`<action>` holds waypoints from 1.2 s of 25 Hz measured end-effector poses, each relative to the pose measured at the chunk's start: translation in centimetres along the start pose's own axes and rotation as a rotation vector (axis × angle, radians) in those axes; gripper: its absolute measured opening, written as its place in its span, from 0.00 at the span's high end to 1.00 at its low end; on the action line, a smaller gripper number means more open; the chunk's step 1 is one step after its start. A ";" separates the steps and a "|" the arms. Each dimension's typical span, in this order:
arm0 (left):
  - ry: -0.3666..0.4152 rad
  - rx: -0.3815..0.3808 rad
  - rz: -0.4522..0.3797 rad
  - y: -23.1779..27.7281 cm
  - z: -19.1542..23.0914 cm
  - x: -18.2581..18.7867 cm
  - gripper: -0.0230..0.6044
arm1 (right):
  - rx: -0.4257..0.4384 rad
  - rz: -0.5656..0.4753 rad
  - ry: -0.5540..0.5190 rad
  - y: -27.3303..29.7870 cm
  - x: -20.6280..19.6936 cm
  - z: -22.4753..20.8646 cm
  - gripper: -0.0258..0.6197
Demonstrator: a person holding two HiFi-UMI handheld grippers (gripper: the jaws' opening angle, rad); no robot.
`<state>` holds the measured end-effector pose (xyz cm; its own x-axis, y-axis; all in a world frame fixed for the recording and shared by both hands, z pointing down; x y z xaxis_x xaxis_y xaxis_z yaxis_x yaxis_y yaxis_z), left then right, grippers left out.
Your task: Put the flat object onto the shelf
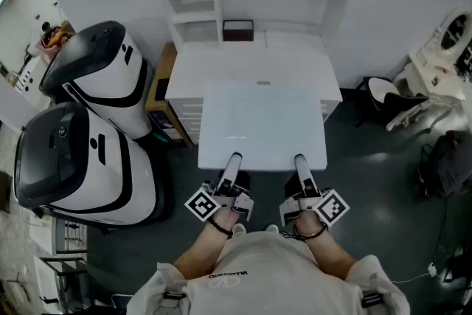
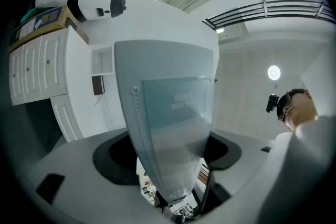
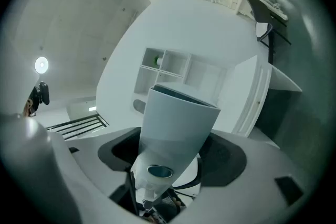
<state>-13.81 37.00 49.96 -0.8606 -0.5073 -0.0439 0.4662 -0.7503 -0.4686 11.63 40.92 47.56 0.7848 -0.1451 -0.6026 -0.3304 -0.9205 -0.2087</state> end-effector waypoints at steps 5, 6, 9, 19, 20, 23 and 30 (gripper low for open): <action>-0.006 0.004 0.010 -0.3 0.0 0.6 0.42 | 0.001 -0.007 -0.013 0.2 -0.4 0.4 0.42; -0.004 0.004 0.013 -0.4 0.0 0.8 0.42 | -0.002 -0.009 -0.017 0.3 -0.6 0.5 0.42; -0.003 0.002 0.022 -1.0 0.0 1.9 0.42 | -0.010 -0.013 -0.020 0.5 -1.7 1.0 0.42; -0.039 0.004 0.030 -1.3 0.6 4.4 0.42 | -0.019 -0.016 -0.060 2.3 -3.1 2.2 0.42; -0.036 0.002 0.031 -1.1 0.6 4.5 0.42 | -0.018 -0.016 -0.059 2.6 -3.0 2.1 0.42; -0.033 0.001 0.029 -0.1 1.1 5.0 0.42 | -0.015 -0.019 -0.053 3.6 -2.7 1.7 0.42; -0.018 0.011 0.030 3.6 2.7 5.9 0.42 | -0.002 -0.012 -0.040 7.1 -1.0 -0.7 0.42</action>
<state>-16.68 30.19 50.39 -0.8422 -0.5375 -0.0420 0.4944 -0.7390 -0.4576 8.81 34.30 47.23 0.7675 -0.1192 -0.6299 -0.3196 -0.9229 -0.2148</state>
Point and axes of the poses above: the fingertips, and each gripper's own axes: y forward along the fingers, z to its left, x out of its top, the point moved 9 cm from there along -y, backward along the fingers, and after that the axes turned 14 degrees about -y, right-handed, at the moved point
